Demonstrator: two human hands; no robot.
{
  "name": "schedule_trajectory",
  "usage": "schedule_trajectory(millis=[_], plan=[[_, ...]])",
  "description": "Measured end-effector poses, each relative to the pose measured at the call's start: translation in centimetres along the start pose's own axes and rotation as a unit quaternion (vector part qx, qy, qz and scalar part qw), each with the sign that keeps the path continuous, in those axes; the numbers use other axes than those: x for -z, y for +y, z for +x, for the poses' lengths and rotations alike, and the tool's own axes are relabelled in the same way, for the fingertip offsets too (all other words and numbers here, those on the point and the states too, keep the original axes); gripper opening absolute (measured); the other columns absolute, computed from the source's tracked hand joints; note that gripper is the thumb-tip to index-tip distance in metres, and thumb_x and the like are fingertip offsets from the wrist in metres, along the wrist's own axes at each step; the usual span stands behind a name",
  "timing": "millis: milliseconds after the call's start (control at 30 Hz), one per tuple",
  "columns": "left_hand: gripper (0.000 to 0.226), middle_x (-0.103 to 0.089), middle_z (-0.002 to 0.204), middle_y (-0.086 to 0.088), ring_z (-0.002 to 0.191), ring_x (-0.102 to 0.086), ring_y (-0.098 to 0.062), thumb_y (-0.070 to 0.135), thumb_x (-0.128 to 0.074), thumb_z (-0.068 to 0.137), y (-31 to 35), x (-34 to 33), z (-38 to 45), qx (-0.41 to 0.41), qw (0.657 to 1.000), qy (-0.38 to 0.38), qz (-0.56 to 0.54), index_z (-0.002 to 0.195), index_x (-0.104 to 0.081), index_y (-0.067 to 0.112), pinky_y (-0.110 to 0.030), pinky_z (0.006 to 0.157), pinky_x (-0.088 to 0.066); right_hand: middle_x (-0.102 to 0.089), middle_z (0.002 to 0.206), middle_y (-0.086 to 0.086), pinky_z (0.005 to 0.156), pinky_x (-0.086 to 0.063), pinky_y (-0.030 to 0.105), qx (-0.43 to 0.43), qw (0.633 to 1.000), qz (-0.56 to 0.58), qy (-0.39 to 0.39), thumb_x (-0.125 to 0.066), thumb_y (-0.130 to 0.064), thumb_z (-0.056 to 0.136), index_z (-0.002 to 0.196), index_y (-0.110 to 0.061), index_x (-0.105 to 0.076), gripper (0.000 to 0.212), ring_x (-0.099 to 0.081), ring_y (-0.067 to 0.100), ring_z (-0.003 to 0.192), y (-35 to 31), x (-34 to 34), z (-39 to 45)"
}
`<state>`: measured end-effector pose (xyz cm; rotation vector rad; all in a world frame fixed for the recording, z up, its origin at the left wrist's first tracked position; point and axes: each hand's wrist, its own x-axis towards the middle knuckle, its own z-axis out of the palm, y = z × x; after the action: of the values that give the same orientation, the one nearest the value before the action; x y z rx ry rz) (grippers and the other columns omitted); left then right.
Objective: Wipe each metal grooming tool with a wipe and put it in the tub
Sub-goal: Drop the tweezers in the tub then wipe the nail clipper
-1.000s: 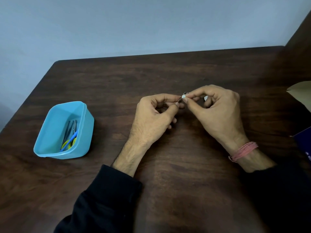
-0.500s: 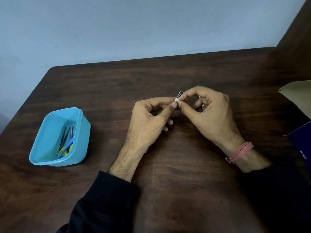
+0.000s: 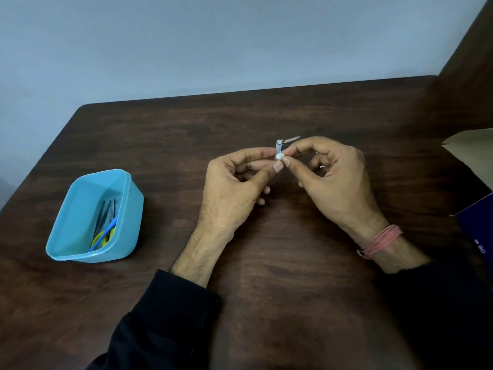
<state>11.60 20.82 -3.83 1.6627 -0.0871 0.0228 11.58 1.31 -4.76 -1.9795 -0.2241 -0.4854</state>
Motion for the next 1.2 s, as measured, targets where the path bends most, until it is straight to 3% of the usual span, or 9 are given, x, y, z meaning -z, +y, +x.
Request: schedule_trajectory(millis=[133, 467, 667, 1000, 1200], plan=[[0.020, -0.087, 0.098, 0.002, 0.064, -0.070, -0.010, 0.019, -0.088, 0.096, -0.16, -0.11, 0.00, -0.008, 1.000, 0.001, 0.004, 0.115, -0.085, 0.019, -0.024, 0.052, -0.056, -0.080, 0.100, -0.009, 0.056, -0.058, 0.052, 0.009, 1.000, 0.011, 0.004, -0.085, -0.020, 0.099, 0.104, -0.024, -0.085, 0.007, -0.068, 0.025, 0.062, 0.20, -0.04, 0.04], [0.018, -0.085, 0.096, 0.005, 0.068, -0.072, -0.010, 0.019, -0.085, 0.100, -0.35, -0.14, -0.01, -0.033, 0.998, -0.017, 0.042, 0.117, -0.087, 0.025, -0.027, 0.054, -0.056, -0.080, 0.089, -0.010, 0.050, -0.052, 0.041, 0.021, 0.999, 0.002, 0.030, -0.090, -0.023, 0.093, 0.095, -0.024, -0.085, 0.006, -0.064, 0.023, 0.056, -0.24, -0.13, -0.13], [0.018, -0.085, 0.094, 0.003, 0.070, -0.073, -0.010, 0.015, -0.084, 0.100, -0.57, -0.20, 0.09, -0.025, 0.998, -0.011, 0.052, 0.114, -0.087, 0.026, -0.028, 0.055, -0.056, -0.079, 0.086, -0.013, 0.053, -0.040, 0.016, -0.009, 0.998, -0.010, 0.058, -0.089, -0.021, 0.092, 0.094, -0.026, -0.085, 0.006, -0.059, 0.014, 0.054, -0.12, 0.07, -0.03], [0.017, -0.083, 0.090, 0.003, 0.072, -0.073, -0.009, 0.011, -0.079, 0.103, -0.13, -0.18, -0.08, -0.021, 0.998, -0.024, 0.060, 0.112, -0.088, 0.023, -0.024, 0.055, -0.056, -0.078, 0.085, -0.013, 0.053, -0.038, 0.013, 0.001, 0.999, -0.020, 0.036, -0.090, -0.020, 0.092, 0.093, -0.025, -0.085, 0.007, -0.056, 0.014, 0.052, -0.39, -0.01, -0.15], [0.020, -0.081, 0.109, -0.002, 0.076, -0.074, -0.011, 0.012, -0.075, 0.107, -0.01, -0.02, 0.00, -0.018, 0.998, -0.032, 0.060, 0.119, -0.086, 0.024, -0.024, 0.055, -0.057, -0.077, 0.085, -0.014, 0.055, -0.038, 0.015, 0.010, 0.998, -0.038, 0.051, -0.089, -0.021, 0.091, 0.093, -0.027, -0.085, 0.007, -0.054, 0.016, 0.052, -0.23, -0.03, -0.05]])
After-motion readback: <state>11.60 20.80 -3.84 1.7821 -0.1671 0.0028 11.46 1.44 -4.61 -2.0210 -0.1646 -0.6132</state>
